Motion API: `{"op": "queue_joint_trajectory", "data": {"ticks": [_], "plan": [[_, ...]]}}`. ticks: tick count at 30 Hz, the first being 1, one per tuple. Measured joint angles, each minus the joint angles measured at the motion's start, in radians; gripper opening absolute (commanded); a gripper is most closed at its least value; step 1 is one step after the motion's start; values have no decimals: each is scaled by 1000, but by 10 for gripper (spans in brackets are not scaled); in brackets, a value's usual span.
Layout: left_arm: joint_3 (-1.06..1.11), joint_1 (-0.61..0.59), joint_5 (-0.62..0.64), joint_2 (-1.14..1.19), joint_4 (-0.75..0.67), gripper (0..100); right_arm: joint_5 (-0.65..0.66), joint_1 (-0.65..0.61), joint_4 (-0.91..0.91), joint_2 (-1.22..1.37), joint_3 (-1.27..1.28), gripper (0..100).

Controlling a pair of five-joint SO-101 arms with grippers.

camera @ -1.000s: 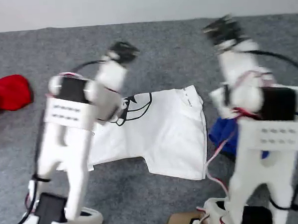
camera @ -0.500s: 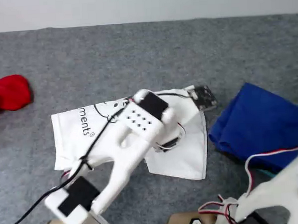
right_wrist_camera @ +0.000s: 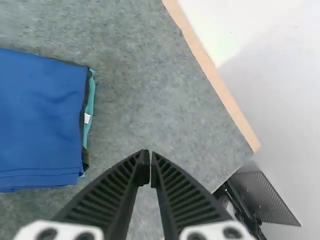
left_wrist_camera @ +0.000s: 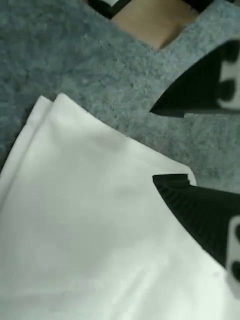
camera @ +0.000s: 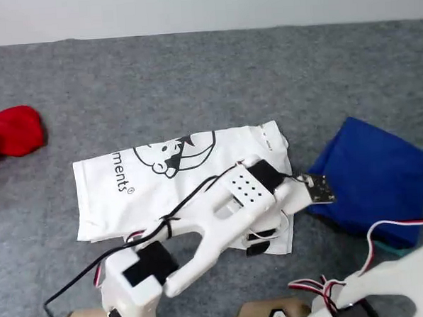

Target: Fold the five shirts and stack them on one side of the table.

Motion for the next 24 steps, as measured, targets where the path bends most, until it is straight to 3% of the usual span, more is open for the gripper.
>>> {"op": "queue_joint_trajectory", "data": {"ticks": [9,19,24], "plan": [[0,0,-18,95,-78,183,26,21,0,0,0,9],[-2,5,-20,160,-144,15,34,28,0,-55,0,9],[-2,5,-18,160,-144,6,34,28,0,-60,0,9]]}}
